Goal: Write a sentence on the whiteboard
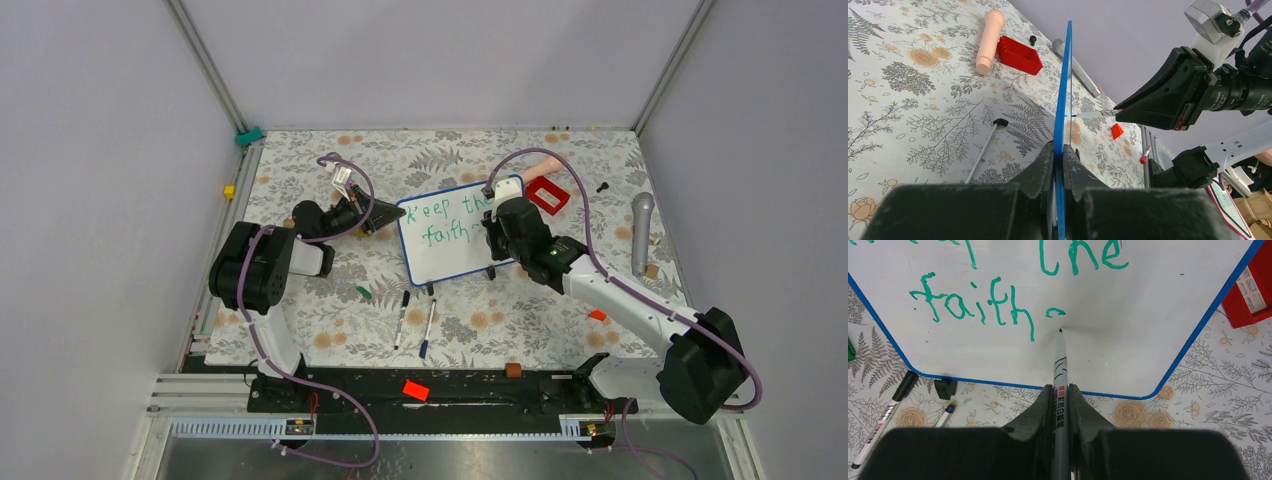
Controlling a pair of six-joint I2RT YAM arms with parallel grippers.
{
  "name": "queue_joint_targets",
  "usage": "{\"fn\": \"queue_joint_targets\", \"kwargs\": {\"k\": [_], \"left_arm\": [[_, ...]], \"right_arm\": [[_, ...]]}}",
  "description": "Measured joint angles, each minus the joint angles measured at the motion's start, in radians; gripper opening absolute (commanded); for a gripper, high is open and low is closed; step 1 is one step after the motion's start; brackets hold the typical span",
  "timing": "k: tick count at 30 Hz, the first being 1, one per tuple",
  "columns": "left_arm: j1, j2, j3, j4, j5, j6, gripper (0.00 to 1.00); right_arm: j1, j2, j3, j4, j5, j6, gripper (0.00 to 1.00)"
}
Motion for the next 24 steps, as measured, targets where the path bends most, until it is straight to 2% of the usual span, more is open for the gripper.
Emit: {"fn": "queue_joint_targets", "kwargs": {"k": [24], "left_arm": [[0.0,0.0,0.0,0.0,0.0,0.0,0.0]], "right_arm": [[0.0,-0.005,0.0,-0.002,-0.057,-0.001,0.0]]}}
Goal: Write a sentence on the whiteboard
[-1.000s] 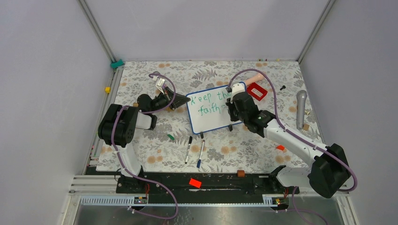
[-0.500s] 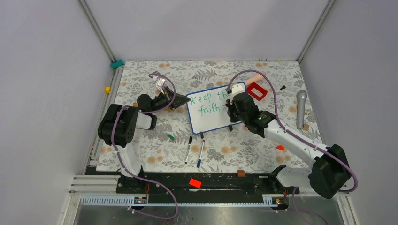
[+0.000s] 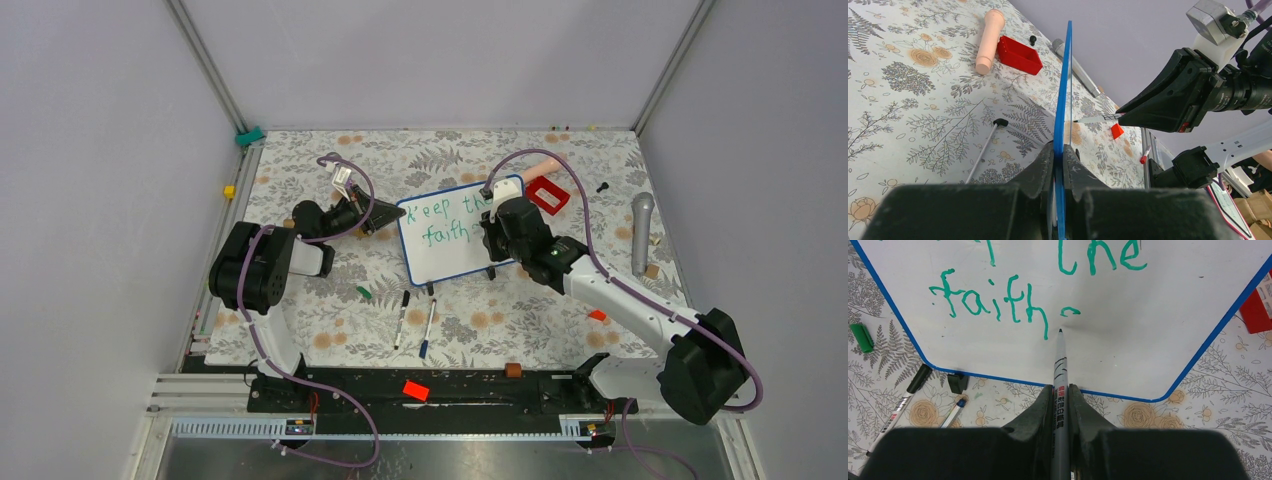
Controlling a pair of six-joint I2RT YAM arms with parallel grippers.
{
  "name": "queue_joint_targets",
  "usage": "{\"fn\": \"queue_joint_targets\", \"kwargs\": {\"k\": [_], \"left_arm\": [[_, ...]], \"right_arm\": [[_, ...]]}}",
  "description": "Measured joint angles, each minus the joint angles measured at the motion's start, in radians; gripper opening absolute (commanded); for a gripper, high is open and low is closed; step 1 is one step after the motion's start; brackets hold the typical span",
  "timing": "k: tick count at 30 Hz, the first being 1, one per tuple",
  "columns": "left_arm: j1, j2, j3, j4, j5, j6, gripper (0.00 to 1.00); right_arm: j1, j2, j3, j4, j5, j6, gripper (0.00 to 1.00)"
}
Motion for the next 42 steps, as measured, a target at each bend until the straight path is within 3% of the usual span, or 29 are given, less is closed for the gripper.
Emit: {"fn": "queue_joint_targets", "kwargs": {"k": [42], "left_arm": [[0.0,0.0,0.0,0.0,0.0,0.0,0.0]], "right_arm": [[0.0,0.039,0.031,0.034,0.05,0.0,0.0]]}}
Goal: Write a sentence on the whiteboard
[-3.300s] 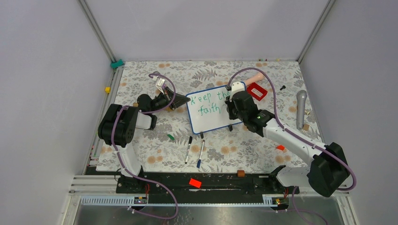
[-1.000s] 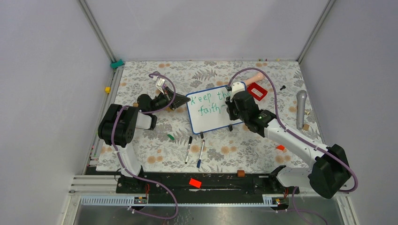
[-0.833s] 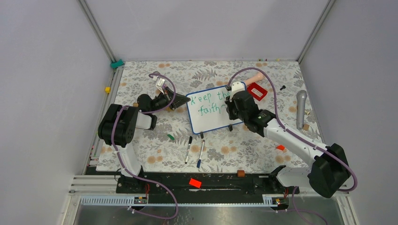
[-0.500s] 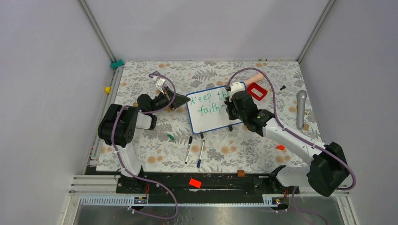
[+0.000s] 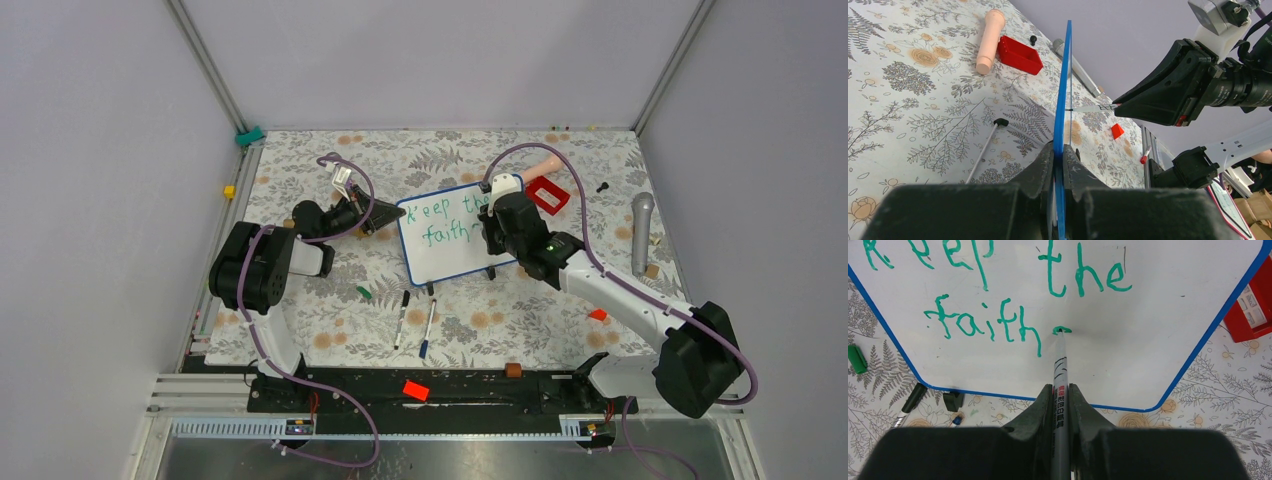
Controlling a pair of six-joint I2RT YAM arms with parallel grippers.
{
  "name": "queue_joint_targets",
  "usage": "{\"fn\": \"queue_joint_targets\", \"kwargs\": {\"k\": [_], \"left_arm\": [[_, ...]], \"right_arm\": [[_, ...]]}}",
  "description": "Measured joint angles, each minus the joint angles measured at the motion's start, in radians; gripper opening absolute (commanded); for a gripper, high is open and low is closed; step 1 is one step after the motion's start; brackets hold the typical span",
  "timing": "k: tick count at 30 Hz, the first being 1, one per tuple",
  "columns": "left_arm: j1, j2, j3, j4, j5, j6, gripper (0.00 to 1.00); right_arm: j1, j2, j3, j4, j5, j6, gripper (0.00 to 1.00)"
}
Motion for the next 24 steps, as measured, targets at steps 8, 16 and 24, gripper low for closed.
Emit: {"fn": "queue_joint_targets", "kwargs": {"k": [8,16,24], "left_arm": [[0.0,0.0,0.0,0.0,0.0,0.0,0.0],[0.0,0.0,0.0,0.0,0.0,0.0,0.0],[0.0,0.0,0.0,0.0,0.0,0.0,0.0]], "right_arm": [[0.0,0.0,0.0,-0.003,0.0,0.0,0.0],[0.0,-0.003,-0.003,-0.004,0.002,0.0,0.0],[0.0,-0.008,-0.011,-0.015,0.02,0.001,0.0]]}}
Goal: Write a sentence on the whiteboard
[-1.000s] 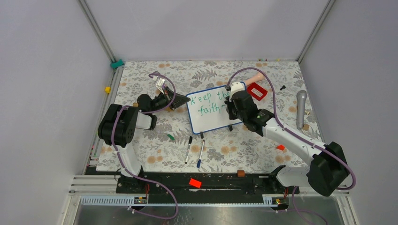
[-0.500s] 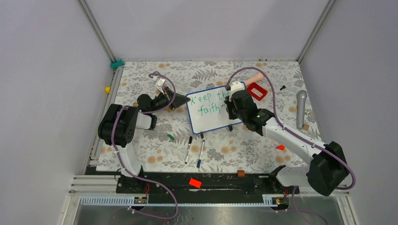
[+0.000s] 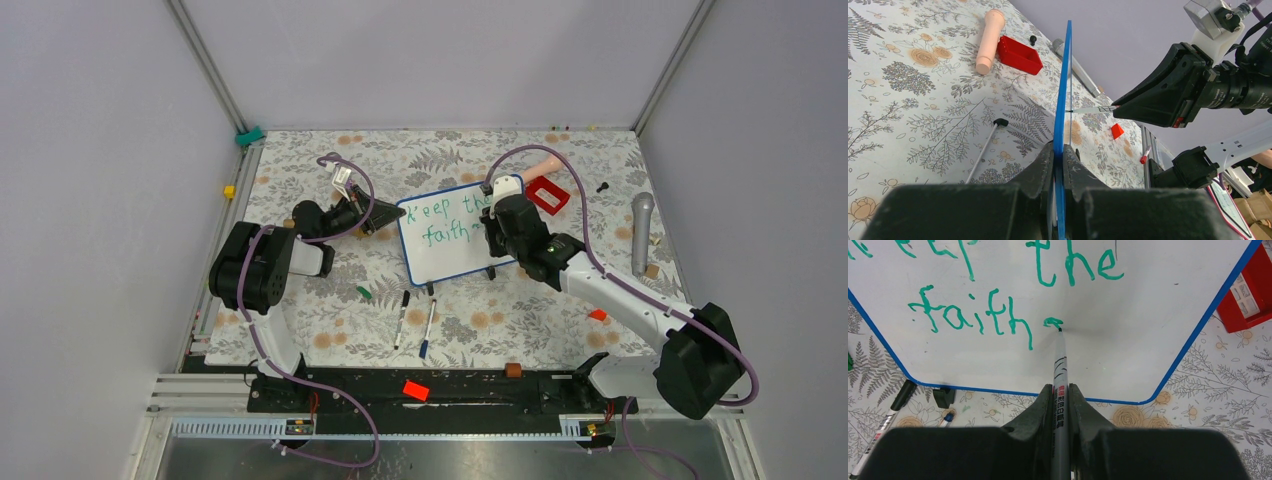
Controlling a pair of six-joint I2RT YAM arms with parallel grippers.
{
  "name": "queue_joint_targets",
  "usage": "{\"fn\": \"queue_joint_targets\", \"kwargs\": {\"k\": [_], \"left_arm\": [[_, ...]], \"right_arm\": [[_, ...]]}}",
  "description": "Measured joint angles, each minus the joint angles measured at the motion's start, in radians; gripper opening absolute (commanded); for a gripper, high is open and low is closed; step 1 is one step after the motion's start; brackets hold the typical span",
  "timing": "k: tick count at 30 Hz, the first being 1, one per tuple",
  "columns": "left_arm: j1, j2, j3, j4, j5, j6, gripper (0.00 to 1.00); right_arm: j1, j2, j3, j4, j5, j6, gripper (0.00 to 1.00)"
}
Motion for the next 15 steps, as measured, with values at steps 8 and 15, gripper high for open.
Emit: {"fn": "queue_joint_targets", "kwargs": {"k": [8,15], "left_arm": [[0.0,0.0,0.0,0.0,0.0,0.0,0.0],[0.0,0.0,0.0,0.0,0.0,0.0,0.0]], "right_arm": [[0.0,-0.003,-0.008,-0.012,0.011,0.001,0.0],[0.0,-0.003,-0.008,-0.013,0.008,0.002,0.0]]}}
